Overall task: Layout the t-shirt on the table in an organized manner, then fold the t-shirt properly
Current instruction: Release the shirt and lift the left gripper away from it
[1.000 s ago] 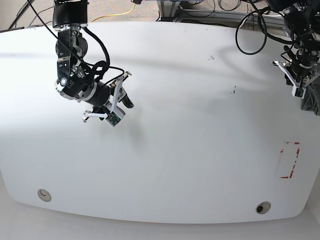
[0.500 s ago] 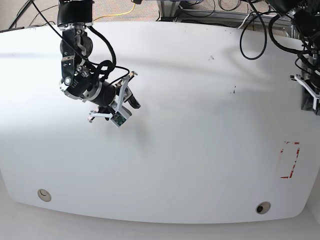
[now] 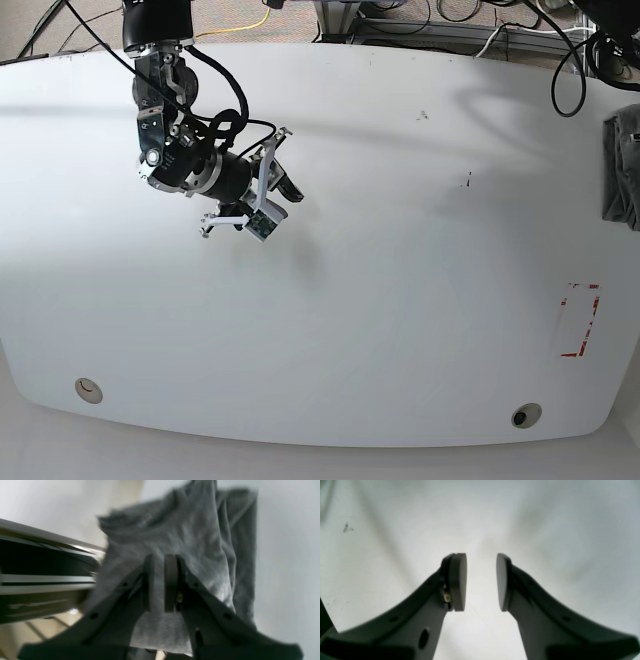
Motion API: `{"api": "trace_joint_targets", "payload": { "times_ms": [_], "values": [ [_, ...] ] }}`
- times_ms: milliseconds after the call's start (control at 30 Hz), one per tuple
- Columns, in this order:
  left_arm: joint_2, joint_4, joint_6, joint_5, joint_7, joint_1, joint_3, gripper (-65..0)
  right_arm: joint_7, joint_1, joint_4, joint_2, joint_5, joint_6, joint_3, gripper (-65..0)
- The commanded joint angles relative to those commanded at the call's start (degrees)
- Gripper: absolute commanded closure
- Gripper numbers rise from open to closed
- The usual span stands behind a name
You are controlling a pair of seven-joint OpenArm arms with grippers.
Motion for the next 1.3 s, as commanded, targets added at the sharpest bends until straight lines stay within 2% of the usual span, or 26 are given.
{"api": "trace_joint_targets", "payload": {
  "times_ms": [167,367,533,633,1067,1300],
  "values": [
    [-0.3,-6.0,0.0,0.0,-2.4,-0.2,0.2,-6.1,0.0,0.0,0.0,0.0,0.0,0.0,0.0,-18.5],
    [-0.1,-11.1,0.0,-0.1,-4.8,-1.6,4.9,-6.1,0.0,0.0,0.0,0.0,0.0,0.0,0.1,-18.5],
    [0.3,-11.1,0.0,-0.3,-4.6,-1.6,6.9,-6.0,0.0,0.0,0.1,0.1,0.0,0.0,0.2,-18.5],
    [1.6,-10.9,0.0,-0.4,-4.6,-1.5,6.9,-6.0,0.0,-0.8,0.1,0.1,0.0,0.0,0.4,-18.5],
    [3.7,-4.2,0.0,-0.4,-2.2,2.8,7.8,-6.0,0.0,-1.1,0.1,0.1,0.0,0.0,0.4,-18.5],
    [3.7,-4.2,0.0,-0.4,-2.2,4.6,7.5,-5.8,0.0,-0.9,0.1,0.1,0.0,0.0,0.4,-18.5]
  ]
}}
